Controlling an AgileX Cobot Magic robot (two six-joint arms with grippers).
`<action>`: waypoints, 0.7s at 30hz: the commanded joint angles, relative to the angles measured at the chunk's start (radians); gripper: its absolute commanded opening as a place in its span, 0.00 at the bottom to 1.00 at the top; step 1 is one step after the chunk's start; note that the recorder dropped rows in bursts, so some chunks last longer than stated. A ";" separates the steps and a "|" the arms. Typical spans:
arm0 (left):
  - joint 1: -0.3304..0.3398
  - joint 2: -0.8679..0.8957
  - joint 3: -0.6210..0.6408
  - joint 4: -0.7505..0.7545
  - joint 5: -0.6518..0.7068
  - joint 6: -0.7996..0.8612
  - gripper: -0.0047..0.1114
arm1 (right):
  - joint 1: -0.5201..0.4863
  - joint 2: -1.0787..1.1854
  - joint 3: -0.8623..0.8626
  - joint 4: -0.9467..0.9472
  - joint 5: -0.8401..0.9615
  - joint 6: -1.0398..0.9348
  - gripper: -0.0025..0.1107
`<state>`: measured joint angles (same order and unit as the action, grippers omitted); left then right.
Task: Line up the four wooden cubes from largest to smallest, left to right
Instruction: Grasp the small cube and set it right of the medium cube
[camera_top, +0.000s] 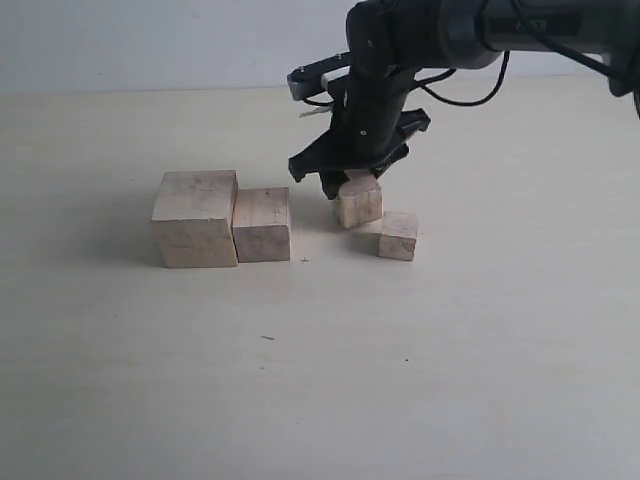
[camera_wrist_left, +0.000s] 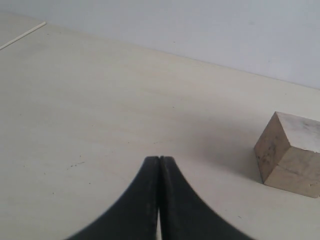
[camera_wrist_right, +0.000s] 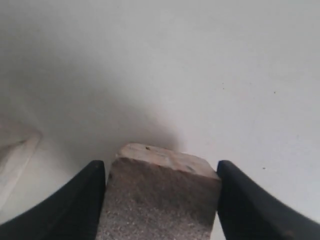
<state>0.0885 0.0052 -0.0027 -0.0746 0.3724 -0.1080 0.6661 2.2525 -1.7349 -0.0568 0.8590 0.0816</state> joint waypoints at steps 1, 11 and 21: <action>0.000 -0.005 0.003 -0.006 -0.008 -0.001 0.04 | -0.005 -0.069 0.003 0.057 0.072 -0.432 0.02; 0.000 -0.005 0.003 -0.006 -0.008 -0.001 0.04 | -0.005 -0.073 0.003 0.376 0.303 -1.241 0.02; 0.000 -0.005 0.003 -0.006 -0.008 -0.001 0.04 | -0.005 -0.006 0.003 0.405 0.220 -1.198 0.02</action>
<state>0.0885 0.0052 -0.0027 -0.0746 0.3724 -0.1080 0.6644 2.2388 -1.7349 0.3395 1.0939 -1.1214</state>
